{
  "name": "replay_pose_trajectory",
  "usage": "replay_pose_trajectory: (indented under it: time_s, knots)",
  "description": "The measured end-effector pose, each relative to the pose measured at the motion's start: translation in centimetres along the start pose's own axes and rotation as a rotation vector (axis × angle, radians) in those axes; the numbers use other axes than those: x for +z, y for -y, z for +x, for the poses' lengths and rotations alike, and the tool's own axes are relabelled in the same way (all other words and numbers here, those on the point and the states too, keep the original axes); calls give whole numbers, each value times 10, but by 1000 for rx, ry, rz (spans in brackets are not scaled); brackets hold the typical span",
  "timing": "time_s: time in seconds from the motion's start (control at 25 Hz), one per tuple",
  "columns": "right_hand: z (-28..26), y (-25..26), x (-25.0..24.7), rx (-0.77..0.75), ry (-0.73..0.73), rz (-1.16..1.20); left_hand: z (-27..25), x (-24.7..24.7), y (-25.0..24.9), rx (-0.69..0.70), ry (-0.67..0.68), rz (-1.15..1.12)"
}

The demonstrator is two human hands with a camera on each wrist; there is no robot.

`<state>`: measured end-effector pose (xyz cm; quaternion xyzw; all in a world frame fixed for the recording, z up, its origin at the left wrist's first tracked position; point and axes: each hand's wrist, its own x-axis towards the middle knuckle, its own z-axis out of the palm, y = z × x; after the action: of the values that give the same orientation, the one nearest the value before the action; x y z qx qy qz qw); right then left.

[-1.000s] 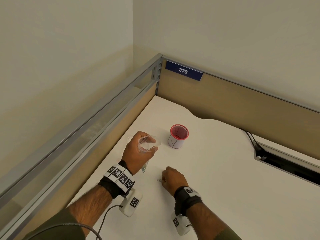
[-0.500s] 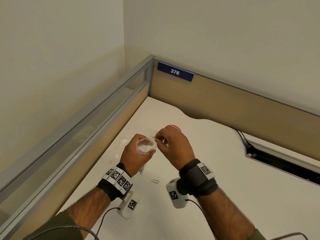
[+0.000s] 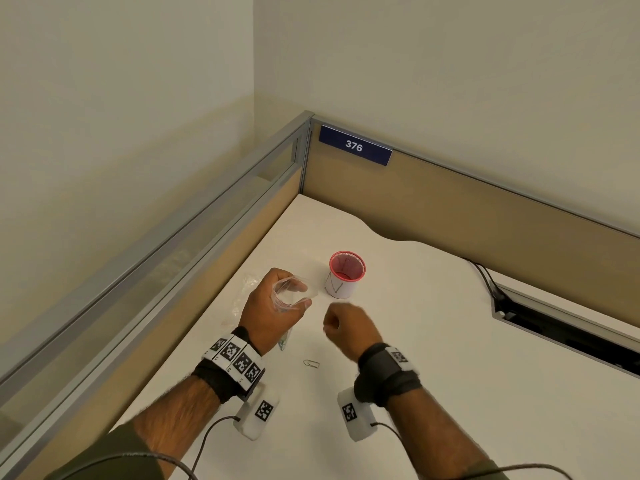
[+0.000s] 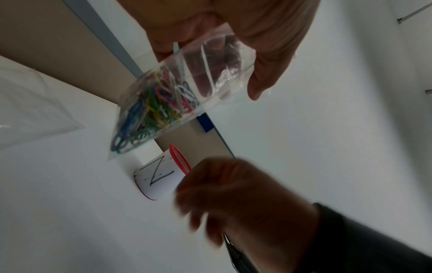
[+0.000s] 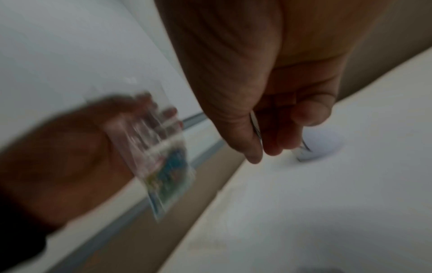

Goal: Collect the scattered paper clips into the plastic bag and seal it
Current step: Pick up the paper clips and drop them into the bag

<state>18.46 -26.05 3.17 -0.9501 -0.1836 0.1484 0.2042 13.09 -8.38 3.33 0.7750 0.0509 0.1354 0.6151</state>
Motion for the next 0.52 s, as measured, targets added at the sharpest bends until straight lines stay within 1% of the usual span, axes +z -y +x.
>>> replay_pose_trajectory:
  time_s: [0.08,0.16,0.24,0.52]
  knots:
    - [3,-10,35,92,197,-47,0,-1,-1,-4,4,10]
    - [6,-16,58,133,296,-82,1,-4,-1,-7,2,7]
    - [9,-16,70,151,333,-107,3,-9,1,-13,-2,-2]
    - [22,-22,77,214,355,-122,4,-14,8,-29,-14,-10]
